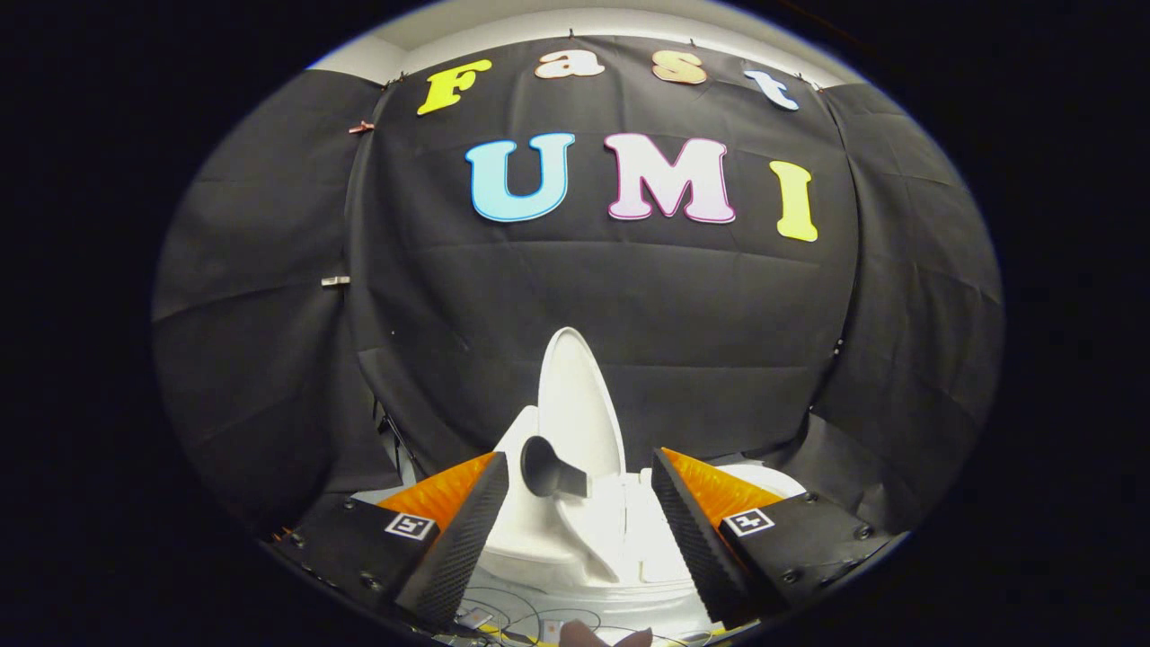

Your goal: Open the toilet lid.

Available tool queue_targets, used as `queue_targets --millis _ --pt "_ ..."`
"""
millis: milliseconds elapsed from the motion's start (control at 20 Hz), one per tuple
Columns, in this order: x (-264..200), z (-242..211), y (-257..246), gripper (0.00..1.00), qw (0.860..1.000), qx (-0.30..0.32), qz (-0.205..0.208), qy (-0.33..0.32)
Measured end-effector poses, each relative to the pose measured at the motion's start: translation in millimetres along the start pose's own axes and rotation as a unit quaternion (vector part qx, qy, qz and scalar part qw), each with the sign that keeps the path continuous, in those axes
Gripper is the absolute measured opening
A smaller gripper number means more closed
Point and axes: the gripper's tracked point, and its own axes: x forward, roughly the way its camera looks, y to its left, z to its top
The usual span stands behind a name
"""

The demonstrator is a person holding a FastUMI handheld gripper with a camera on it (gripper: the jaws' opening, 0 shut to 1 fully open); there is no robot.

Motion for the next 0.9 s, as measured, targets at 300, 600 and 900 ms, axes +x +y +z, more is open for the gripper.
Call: queue_targets --millis 300,600,900 --pt "-27.0 39.1 -43.4 1.0 0.999 0.008 -0.016 -0.036" --pt "-62.1 68.7 -94.7 1.0 0.996 0.009 -0.037 -0.076" --pt "-100.3 86.1 -143.0 1.0 0.993 0.0 -0.056 -0.103"
